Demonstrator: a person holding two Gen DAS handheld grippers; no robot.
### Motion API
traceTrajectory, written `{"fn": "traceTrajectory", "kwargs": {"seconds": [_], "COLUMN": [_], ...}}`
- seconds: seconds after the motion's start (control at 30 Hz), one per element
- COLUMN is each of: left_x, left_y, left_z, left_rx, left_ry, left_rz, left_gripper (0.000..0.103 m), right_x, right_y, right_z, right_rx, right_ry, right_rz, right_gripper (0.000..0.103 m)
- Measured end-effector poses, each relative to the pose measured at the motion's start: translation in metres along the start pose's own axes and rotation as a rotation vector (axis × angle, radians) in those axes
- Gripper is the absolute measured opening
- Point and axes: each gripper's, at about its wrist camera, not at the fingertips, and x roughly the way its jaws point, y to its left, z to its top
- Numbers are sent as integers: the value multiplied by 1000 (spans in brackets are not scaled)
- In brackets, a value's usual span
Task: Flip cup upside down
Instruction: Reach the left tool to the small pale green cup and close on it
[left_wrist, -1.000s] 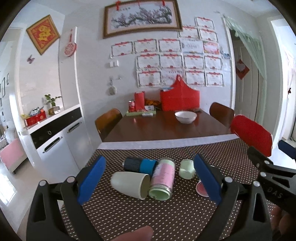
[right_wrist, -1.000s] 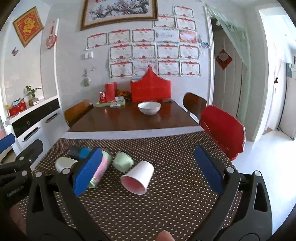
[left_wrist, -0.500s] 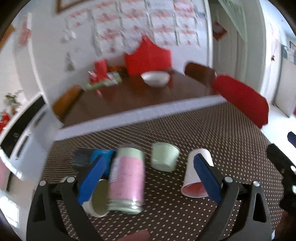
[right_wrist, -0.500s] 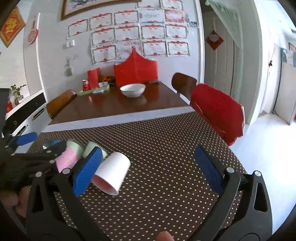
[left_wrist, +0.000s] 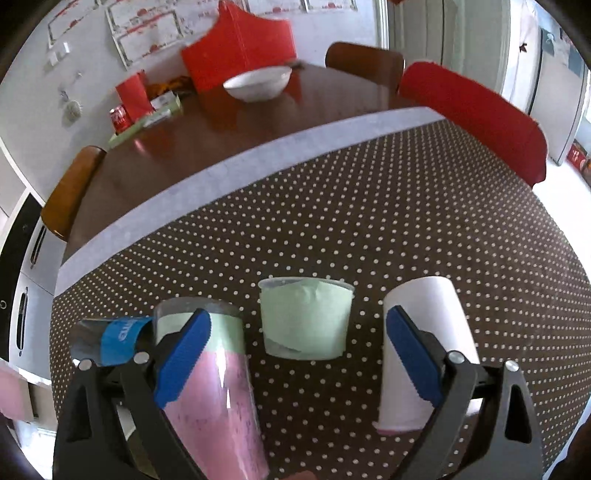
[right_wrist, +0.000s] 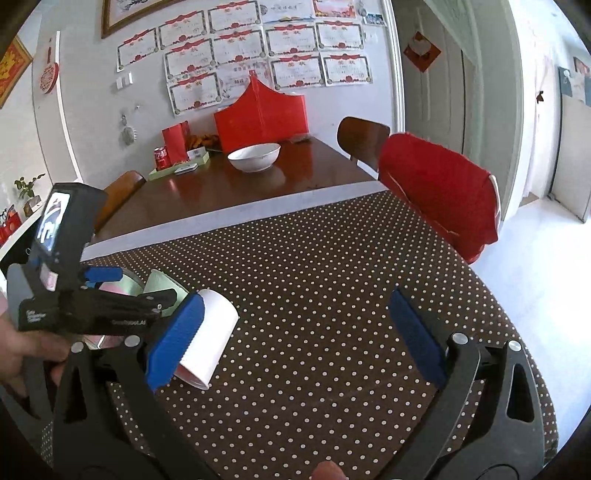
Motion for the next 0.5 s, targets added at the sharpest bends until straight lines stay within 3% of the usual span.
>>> {"fn": "traceTrajectory", "kwargs": {"seconds": [0.13,0.17,0.27,0.5], "left_x": [10,12,21,30], "left_y": [1,1,3,6], "left_z": [5,6,6,11], "left_rx": [19,23,16,15], "left_ry": [31,40,69,83], "left_rz": [-32,-38,-51,-71], "left_gripper": [93,86,78,78], "right_x": [3,4,4,8], "right_y": [-4,-3,-5,-6], "right_z": [0,0,0,2], "right_rx": [7,9,10,15], "right_ry": [4,5,5,15], "right_rz": [0,1,-2,1], "right_gripper": [97,97,97,97]}}
